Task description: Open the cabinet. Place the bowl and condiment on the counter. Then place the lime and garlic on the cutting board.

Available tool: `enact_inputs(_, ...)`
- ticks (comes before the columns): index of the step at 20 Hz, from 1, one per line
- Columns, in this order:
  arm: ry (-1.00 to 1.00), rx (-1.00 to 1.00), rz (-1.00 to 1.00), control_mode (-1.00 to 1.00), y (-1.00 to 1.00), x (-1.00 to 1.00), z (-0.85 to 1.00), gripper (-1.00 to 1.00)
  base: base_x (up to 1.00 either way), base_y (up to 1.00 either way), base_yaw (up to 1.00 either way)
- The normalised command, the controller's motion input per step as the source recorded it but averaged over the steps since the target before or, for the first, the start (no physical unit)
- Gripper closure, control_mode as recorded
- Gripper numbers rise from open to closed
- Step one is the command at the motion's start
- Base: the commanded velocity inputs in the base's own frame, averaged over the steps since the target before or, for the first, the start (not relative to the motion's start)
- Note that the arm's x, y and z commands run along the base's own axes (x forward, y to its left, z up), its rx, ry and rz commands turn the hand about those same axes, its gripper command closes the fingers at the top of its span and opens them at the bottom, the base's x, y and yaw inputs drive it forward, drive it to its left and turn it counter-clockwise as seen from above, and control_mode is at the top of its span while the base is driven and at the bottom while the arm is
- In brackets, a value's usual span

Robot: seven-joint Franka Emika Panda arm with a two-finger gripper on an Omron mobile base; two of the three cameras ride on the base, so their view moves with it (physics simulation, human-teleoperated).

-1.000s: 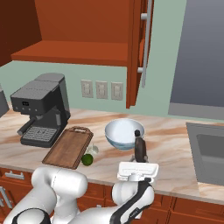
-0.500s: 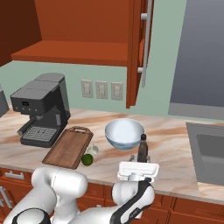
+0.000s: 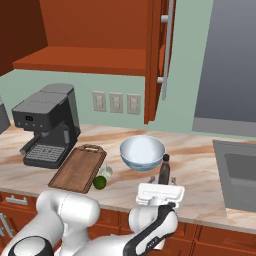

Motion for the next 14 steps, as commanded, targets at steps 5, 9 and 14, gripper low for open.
enact_inputs(5, 0.07, 0.0, -0.08, -1.0, -0.13, -0.25, 0.13, -1.0, 0.0, 0.0, 0.0)
enact_inputs(9, 0.1, 0.0, -0.07, -1.0, 0.0, -0.23, 0.21, -1.0, 0.0, 0.0, 0.0)
enact_inputs(14, 0.12, -0.03, -0.04, -1.0, 0.04, -0.29, 0.2, -1.0, 0.0, 0.0, 0.0)
